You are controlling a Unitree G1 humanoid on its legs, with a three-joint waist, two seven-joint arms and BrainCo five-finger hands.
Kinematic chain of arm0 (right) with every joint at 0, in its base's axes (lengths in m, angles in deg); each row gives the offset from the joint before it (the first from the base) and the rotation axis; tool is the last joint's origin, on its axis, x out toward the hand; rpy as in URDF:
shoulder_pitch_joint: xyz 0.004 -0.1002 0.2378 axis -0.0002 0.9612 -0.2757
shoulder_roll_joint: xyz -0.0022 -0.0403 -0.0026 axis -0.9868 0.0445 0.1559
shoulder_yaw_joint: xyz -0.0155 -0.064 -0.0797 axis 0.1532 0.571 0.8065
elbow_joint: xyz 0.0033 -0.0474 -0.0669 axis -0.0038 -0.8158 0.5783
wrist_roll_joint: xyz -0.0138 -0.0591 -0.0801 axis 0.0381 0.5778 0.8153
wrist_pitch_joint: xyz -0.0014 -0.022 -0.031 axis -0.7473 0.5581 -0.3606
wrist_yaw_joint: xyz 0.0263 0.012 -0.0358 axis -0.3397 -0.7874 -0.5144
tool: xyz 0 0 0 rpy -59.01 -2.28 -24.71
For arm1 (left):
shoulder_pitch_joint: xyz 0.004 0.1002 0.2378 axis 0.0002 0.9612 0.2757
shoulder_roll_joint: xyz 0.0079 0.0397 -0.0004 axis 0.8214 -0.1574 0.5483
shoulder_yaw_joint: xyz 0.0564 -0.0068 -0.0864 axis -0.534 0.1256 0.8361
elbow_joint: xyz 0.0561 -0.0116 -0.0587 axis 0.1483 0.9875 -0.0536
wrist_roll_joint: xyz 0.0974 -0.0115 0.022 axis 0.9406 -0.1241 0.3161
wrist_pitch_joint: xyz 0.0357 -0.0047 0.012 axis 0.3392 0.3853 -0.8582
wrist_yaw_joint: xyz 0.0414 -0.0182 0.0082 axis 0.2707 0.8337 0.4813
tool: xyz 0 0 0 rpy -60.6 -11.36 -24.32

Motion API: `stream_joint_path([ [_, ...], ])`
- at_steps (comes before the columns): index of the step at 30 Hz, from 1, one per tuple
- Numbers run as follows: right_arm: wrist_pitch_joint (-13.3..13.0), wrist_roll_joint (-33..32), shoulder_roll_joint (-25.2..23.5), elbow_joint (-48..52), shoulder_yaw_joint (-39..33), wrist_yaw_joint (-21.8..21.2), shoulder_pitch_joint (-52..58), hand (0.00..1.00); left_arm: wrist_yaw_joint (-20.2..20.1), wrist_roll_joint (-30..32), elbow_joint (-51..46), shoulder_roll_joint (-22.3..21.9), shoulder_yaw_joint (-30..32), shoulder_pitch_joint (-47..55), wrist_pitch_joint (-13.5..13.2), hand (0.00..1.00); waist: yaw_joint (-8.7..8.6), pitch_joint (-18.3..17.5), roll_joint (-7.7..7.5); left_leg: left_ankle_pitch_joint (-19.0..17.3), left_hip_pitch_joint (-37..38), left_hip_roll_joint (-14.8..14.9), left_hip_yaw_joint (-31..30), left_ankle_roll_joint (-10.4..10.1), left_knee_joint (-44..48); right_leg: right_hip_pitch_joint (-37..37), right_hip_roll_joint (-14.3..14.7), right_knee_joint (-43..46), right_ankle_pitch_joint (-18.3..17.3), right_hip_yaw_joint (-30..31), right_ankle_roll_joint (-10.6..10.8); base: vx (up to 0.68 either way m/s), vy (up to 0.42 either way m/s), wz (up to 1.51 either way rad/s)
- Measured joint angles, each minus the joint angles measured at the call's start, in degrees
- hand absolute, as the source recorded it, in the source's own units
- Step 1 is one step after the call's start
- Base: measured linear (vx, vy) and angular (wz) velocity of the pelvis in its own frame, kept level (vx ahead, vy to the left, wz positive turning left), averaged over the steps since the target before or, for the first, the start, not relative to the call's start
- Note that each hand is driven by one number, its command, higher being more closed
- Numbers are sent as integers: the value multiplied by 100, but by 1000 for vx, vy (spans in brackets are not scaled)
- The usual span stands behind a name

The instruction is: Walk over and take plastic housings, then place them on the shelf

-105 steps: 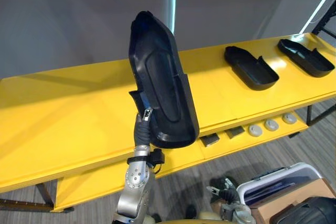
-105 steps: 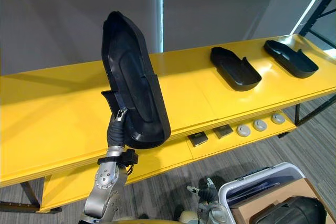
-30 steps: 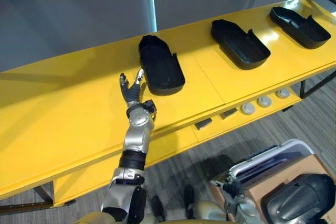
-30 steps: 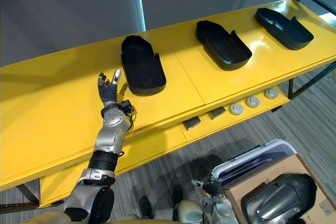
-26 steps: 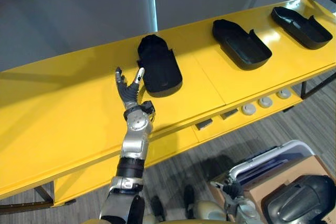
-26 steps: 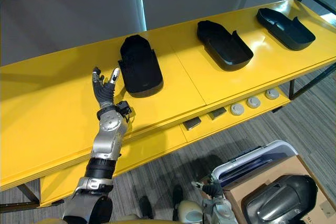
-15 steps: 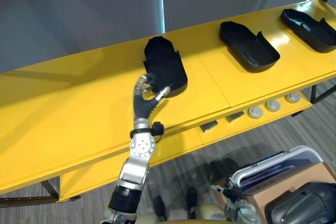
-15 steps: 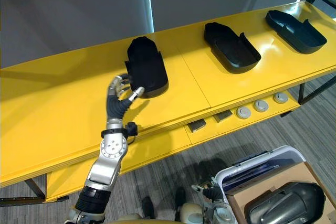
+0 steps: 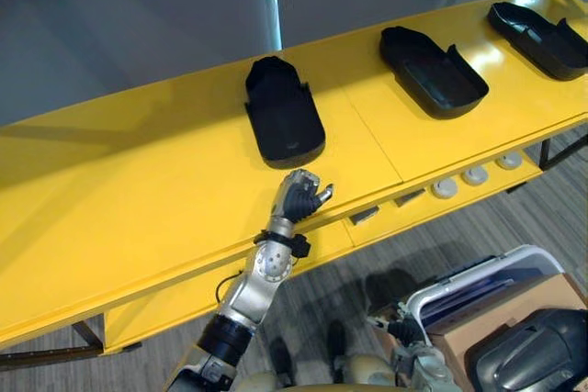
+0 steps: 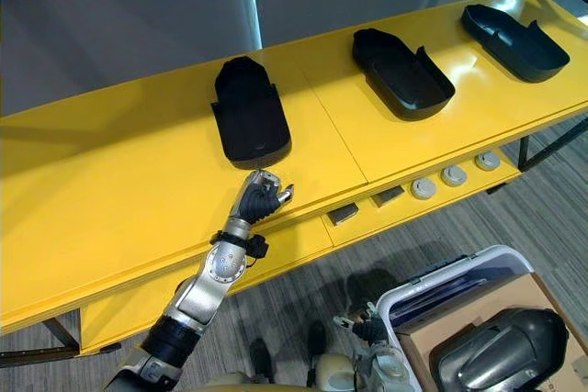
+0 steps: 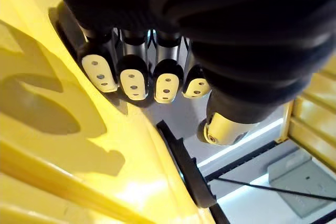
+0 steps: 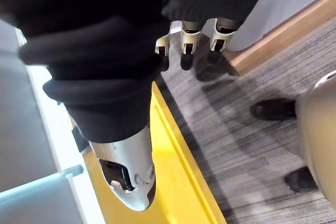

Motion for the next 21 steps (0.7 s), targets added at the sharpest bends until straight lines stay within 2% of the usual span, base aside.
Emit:
stream_joint_path([
  [3, 1, -1, 40, 0, -17, 10, -38, 0, 10, 4, 205, 59, 6, -167, 56, 100, -117, 9, 15, 24, -77, -16, 35, 33, -13, -99, -21, 0, 33, 43, -3, -33, 19, -9],
  [8, 0, -1, 93, 0, -110, 19, -62, 0, 127, 52, 569, 88, 85, -609, 166, 100, -154, 45, 64, 24, -142, -27, 116, 33, -18, -202, -19, -5, 73, 136, 4, -16, 12, -11],
  [11, 0, -2, 81, 0, -108, 27, -111, 0, 222, 106, 674, 102, 233, -755, 210, 100, -253, 65, 84, 24, -177, -32, 128, 32, -21, -238, -21, -22, 81, 148, 2, 4, 4, -2],
  [16, -5, -4, 82, 0, -110, 52, -163, 0, 257, 110, 955, 104, 308, -1351, 393, 100, -255, 142, 88, 22, -299, -31, 202, 33, -21, -398, -22, 10, 94, 237, 1, 7, 8, -7],
  [21, -5, -8, 78, 2, -110, 122, -162, 0, 259, 110, 1037, 99, 365, -1648, 461, 100, -258, 233, 92, 21, -340, -28, 206, 33, -21, -479, -14, 42, 94, 295, 0, 10, 3, -6],
])
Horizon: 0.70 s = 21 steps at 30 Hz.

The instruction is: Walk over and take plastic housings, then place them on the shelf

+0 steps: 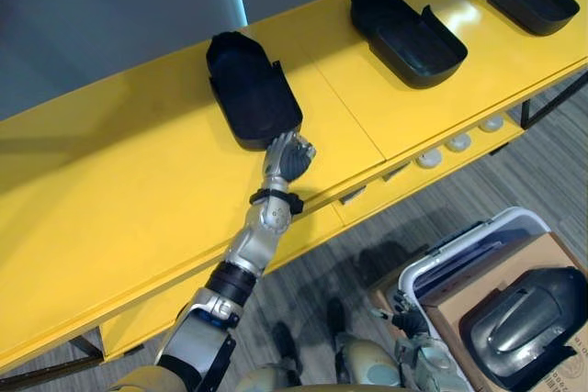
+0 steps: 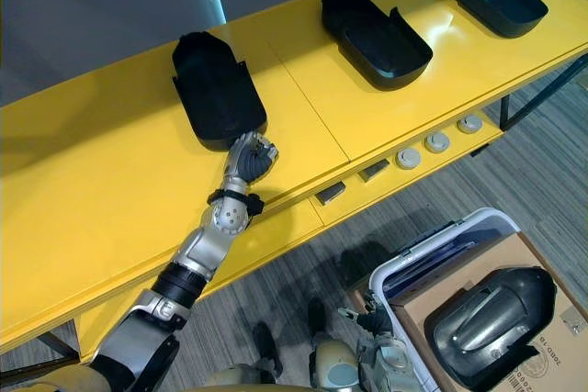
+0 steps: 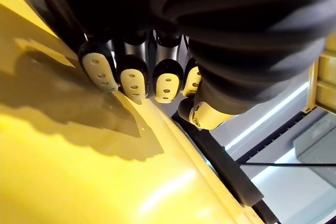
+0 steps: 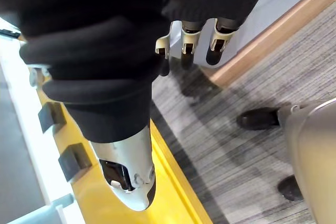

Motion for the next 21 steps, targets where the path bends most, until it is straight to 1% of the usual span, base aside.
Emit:
stream_joint_path([
  [4, -3, -7, -1, 7, 0, 1, 3, 0, 4, -2, 214, -12, 91, -288, 85, 100, -8, 37, 11, 0, 3, 7, -1, 0, 0, -30, 5, 66, -6, 9, 1, 3, 0, -1],
  [11, -14, -69, -1, 7, 1, 3, 12, 0, 101, 0, 162, -14, 100, -305, 86, 100, -7, 38, 13, 0, 10, 6, -16, 0, -1, -29, 1, 83, -7, 7, 2, 0, 0, 0],
  [14, -19, -117, 9, 7, -2, 7, 14, 0, 102, 112, -277, 10, -153, -277, 83, 100, 0, 51, 35, 1, 24, 1, -35, 0, -1, -7, -7, 82, -16, -9, 11, 8, 2, 3],
  [15, -24, -118, 23, 7, -2, 8, 12, 0, 103, 177, -584, 88, -302, -267, 69, 100, 0, 63, 57, 1, 37, -7, -57, 0, -1, 16, -17, 81, -24, -28, 21, 19, 9, 8],
  [17, -25, -119, 56, 6, -2, 6, 10, 0, 102, 477, -1056, 139, -491, -228, -43, 100, -1, 77, 83, 1, 79, -26, -150, 0, -1, 73, -35, 65, -27, -63, 25, 22, 11, 8],
  [19, -28, -118, 92, 4, -2, 5, 9, 0, 101, 780, -1598, 229, -604, -51, -223, 100, 4, 80, 90, 0, 200, -44, -426, -1, -1, 211, -62, 42, -39, -98, 41, 28, 7, 5],
  [21, -30, -118, 102, 0, -4, 7, 23, 0, 100, 860, -1944, 314, -611, 103, -314, 100, -5, 75, 100, -4, 269, -57, -635, 0, -1, 316, -85, 13, -43, -168, 48, 14, 11, 14],
])
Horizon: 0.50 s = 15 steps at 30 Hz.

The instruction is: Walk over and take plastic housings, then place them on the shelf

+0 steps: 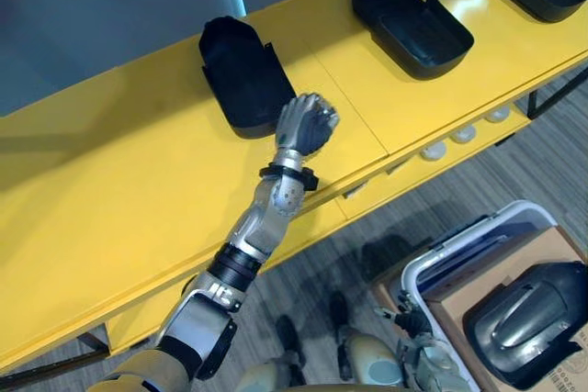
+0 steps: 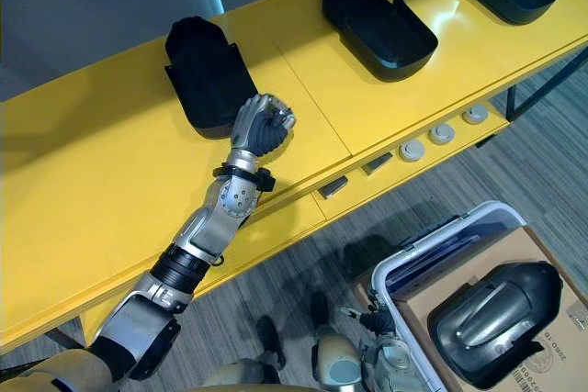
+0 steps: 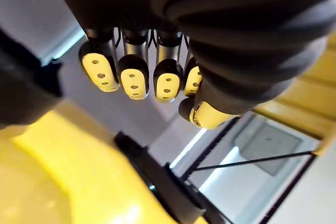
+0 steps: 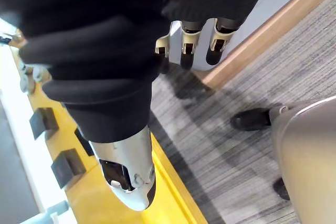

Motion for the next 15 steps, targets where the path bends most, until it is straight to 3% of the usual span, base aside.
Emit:
stream_joint_path([
  [4, 2, 1, -4, -51, 2, -4, 15, 0, 8, -80, -1078, 150, 285, 666, -187, 100, 29, -3, 2, 2, 104, -11, -198, 1, 0, 194, -27, -53, -2, -171, 2, -17, 19, 25],
  [7, 4, 1, 4, -185, 5, -4, -2, 0, 129, -444, -2122, 164, 1030, 1542, -424, 100, 150, -14, 18, 2, 165, -9, -268, 1, -1, 293, -27, -78, -5, -232, 1, -22, 8, 12],
  [10, 18, 6, 5, -248, 1, -11, 39, 0, 391, -1116, -2866, 78, 2207, 2576, -646, 100, 248, -48, 40, 2, 197, -2, -334, -1, 0, 379, -21, -134, -2, -301, -4, -16, 3, 12],
  [13, 31, 8, -11, -244, -150, -33, 204, 0, 682, -2161, -2864, -355, 3537, 3823, -736, 100, 494, -175, 42, -1, 299, 17, -356, -4, 0, 510, -5, -143, -30, -332, -25, 4, 7, 6],
  [15, 38, 10, -11, -221, -180, -44, 268, 0, 745, -2584, -2713, -521, 3867, 4252, -761, 100, 577, -247, 12, -15, 293, 29, -376, -10, 0, 569, -8, -140, -64, -403, -26, -8, 9, 17],
])
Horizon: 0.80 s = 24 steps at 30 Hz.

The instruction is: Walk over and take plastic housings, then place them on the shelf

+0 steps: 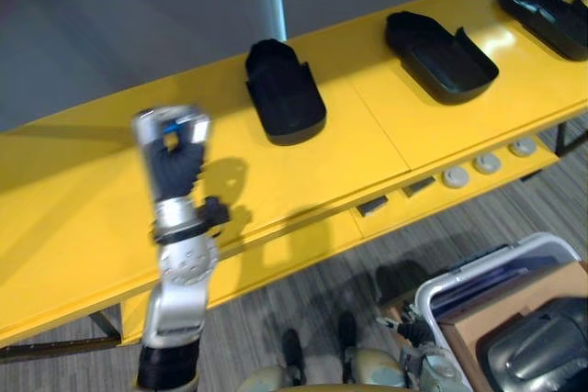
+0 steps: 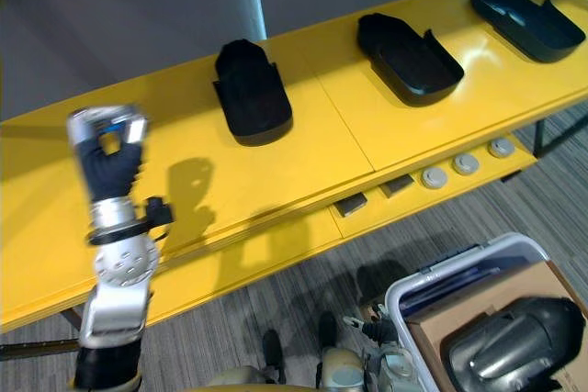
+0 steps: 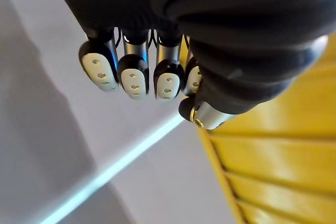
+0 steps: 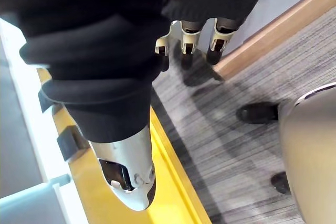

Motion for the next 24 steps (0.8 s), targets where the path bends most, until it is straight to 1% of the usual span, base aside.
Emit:
stream_joint_path([
  [1, 12, 3, -17, 49, -45, -16, 85, 0, -23, -330, 286, -82, 170, 308, -7, 100, 96, -121, -31, -67, 3, 10, -10, -16, -12, 9, -3, 16, -39, -55, 13, -11, 8, 19],
  [2, 19, 5, -35, 74, -55, -28, 93, 0, -79, -532, 422, -121, 243, 476, -6, 100, 105, -162, -52, -81, 12, 14, -10, 2, -22, 19, -5, 37, -65, -77, 25, 8, 8, 13],
  [3, 27, 17, -63, 156, -49, -68, 99, 0, -208, -879, 787, -202, 325, 753, -9, 100, 137, -221, -93, -109, 86, 39, 32, 9, -2, 29, 2, 113, -115, -81, 18, 0, 0, 0],
  [4, 36, 69, -111, 311, -40, -98, 150, 0, -387, -1157, 1307, -233, 386, 906, 14, 100, 210, -306, -129, -154, 90, 59, 87, 15, 15, 46, 8, 158, -161, -74, 2, 12, 8, -4],
  [5, 42, 97, -134, 372, -32, -105, 167, 0, -511, -1250, 1577, -238, 388, 954, 48, 100, 227, -349, -150, -185, 83, 69, 106, 15, 52, 46, 7, 191, -183, -77, 1, 9, 1, -3],
  [7, 94, 152, -226, 581, -19, -110, 175, 0, -956, -1349, 2633, -252, 376, 1042, 223, 100, 242, -426, -248, -317, 93, 128, 258, -3, 244, 106, 1, 298, -296, -106, -1, 19, -11, 4],
  [8, 118, 171, -240, 637, -2, -110, 185, 0, -1047, -1364, 2859, -255, 336, 1072, 260, 100, 242, -465, -264, -324, 98, 137, 270, -11, 258, 114, 2, 304, -306, -110, 3, 35, -13, 3],
  [9, 146, 186, -243, 725, 34, -110, 199, 0, -1233, -1345, 3208, -265, 292, 1125, 294, 100, 244, -563, -278, -334, 94, 154, 310, -34, 259, 113, 4, 306, -322, -119, 6, 51, -11, 2],
  [10, 160, 205, -243, 739, 37, -110, 228, 0, -1431, -1344, 3818, -233, 225, 1085, 363, 0, 241, -630, -262, -339, 99, 177, 397, -78, 277, 118, 4, 318, -343, -119, 15, 52, -8, 0],
  [11, 162, 208, -244, 740, 37, -110, 220, 0, -1496, -1345, 4075, -236, 203, 1054, 396, 0, 239, -648, -252, -343, 99, 181, 410, -82, 296, 118, 3, 330, -352, -111, 25, 49, -1, -4],
  [12, 169, 208, -249, 739, 37, -108, 216, 0, -1547, -1306, 4555, -248, 142, 989, 460, 0, 237, -670, -232, -375, 98, 186, 428, -89, 344, 118, 0, 360, -380, -94, 40, 36, 3, -6],
  [15, 183, 206, -290, 737, 29, -95, 239, 0, -1629, -1277, 5228, -266, -4, 939, 534, 0, 235, -674, -228, -419, 143, 206, 495, -114, 357, 120, 9, 422, -438, -47, 26, 43, 4, -9],
  [18, 205, 204, -329, 734, -56, -59, 270, 0, -1584, -1092, 5548, -281, -61, 819, 537, 0, 237, -676, -223, -442, 155, 220, 552, -151, 382, 116, 25, 415, -446, -4, 22, 44, -3, -8],
  [24, 204, 203, -332, 711, -111, 77, 274, 0, -1443, -1077, 5678, -278, -373, 548, 533, 0, 239, -683, -210, -438, 180, 227, 603, -145, 383, 116, 44, 404, -456, 61, 27, 33, -5, -5],
])
